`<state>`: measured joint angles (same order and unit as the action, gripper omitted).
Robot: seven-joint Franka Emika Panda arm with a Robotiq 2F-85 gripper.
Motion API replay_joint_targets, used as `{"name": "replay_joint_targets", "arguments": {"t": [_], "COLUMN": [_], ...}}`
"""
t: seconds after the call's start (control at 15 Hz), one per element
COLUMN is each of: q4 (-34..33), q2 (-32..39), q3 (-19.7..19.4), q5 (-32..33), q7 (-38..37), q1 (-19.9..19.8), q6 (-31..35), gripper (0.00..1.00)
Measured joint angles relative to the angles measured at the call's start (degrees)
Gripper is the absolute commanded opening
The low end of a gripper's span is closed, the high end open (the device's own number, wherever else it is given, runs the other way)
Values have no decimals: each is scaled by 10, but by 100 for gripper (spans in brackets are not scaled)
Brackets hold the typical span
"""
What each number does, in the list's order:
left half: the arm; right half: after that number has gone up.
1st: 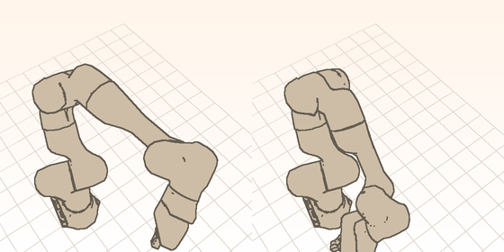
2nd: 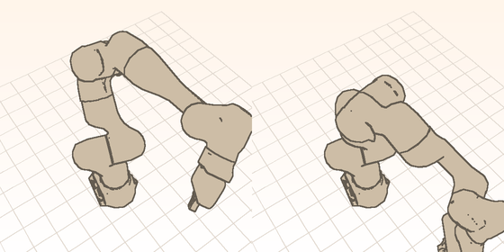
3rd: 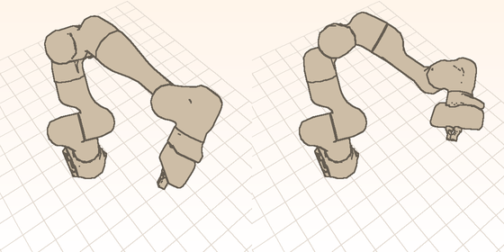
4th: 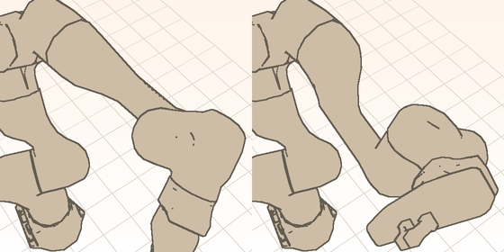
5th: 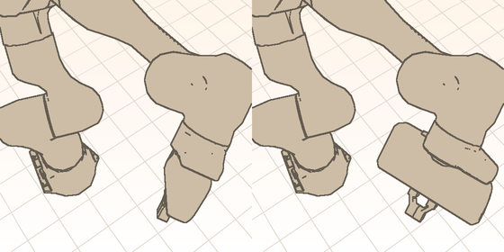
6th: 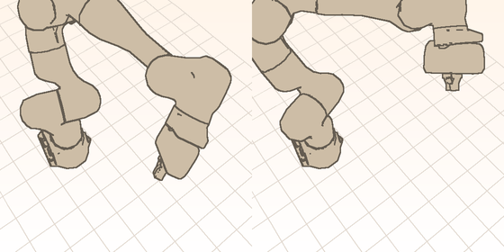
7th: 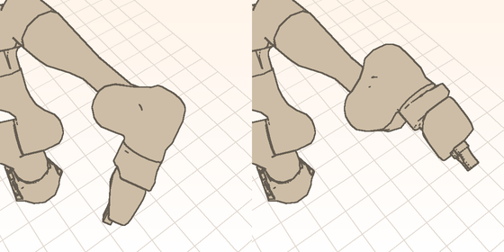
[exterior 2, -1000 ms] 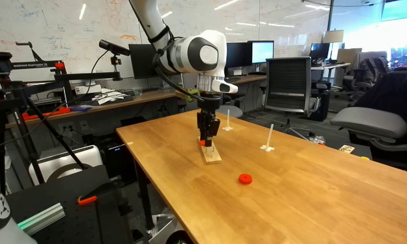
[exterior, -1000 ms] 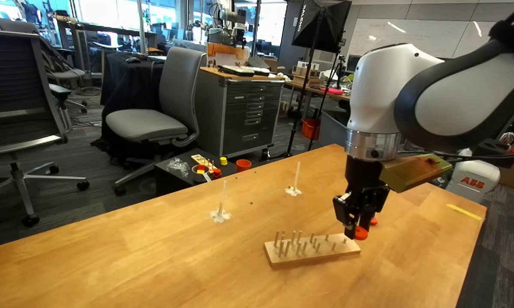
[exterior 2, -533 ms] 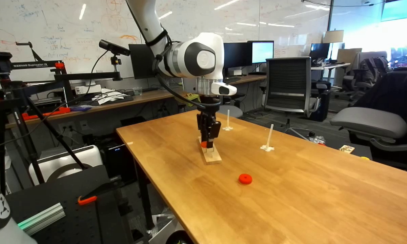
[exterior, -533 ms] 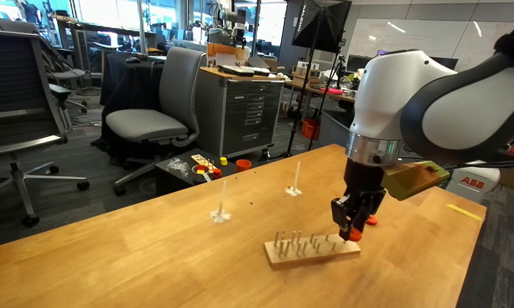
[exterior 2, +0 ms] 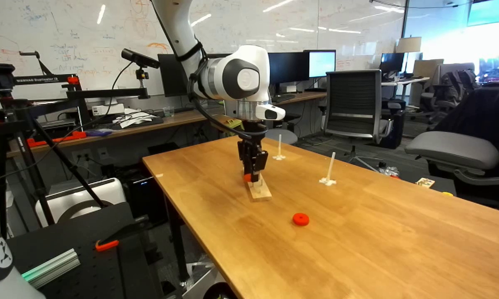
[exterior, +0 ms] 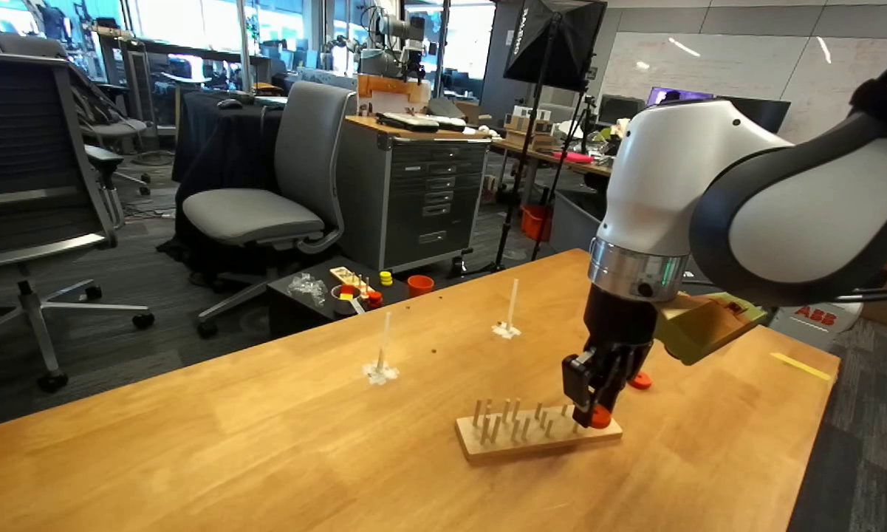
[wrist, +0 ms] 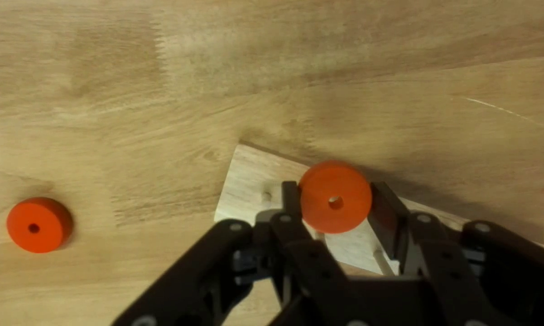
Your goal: Place the orange ring on the left on the wooden board
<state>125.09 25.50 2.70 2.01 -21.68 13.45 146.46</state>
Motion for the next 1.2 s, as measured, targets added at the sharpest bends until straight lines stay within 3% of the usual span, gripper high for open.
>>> {"name": "replay_joint_targets", "arguments": {"t": [1.2], "q4": [-17], "q2": [31], "q3": [1], "q5": [-1], "q7": [25], "q1": [1], "q6": [31], "gripper": [18]}}
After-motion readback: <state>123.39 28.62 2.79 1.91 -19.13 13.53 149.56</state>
